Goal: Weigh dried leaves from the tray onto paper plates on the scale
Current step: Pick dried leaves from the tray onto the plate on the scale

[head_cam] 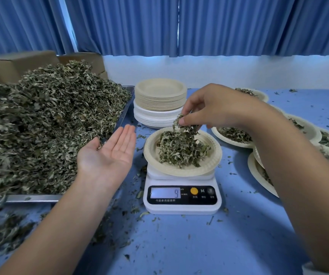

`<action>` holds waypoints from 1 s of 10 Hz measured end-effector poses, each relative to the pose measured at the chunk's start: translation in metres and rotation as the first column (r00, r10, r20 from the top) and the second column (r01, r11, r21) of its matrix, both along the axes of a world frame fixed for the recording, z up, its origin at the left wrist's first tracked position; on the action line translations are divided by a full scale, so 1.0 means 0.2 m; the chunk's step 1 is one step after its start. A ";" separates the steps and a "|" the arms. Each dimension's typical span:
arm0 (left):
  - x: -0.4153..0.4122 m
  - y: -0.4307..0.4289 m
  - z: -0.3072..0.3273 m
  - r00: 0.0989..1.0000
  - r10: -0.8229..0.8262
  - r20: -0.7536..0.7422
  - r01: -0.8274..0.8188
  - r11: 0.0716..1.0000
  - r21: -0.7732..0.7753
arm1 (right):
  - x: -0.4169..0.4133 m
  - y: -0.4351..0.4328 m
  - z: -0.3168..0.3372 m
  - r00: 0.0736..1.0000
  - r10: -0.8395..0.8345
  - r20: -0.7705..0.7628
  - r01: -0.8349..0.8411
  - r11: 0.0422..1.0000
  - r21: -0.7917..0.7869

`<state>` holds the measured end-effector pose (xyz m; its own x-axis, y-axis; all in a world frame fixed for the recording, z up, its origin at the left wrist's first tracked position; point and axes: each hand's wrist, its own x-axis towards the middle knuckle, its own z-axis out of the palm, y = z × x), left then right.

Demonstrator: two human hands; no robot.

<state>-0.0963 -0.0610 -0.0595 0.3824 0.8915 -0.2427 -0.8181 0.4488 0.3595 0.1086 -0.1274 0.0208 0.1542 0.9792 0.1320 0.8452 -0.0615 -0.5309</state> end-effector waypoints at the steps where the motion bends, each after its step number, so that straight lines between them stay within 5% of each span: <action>1: 0.00 0.00 0.00 1.000 0.000 0.001 0.000 1.000 -0.003 | 0.00 0.01 0.00 1.000 0.000 0.003 0.000 1.000 0.003; 5: 0.00 0.00 0.00 1.000 -0.004 -0.005 0.004 1.000 -0.007 | 0.00 0.02 0.00 0.999 0.003 -0.046 0.001 0.996 0.092; 10: 0.04 -0.04 0.01 0.998 -0.013 -0.058 0.009 0.997 -0.074 | -0.28 0.20 -0.09 0.839 0.001 -0.544 0.211 0.922 0.326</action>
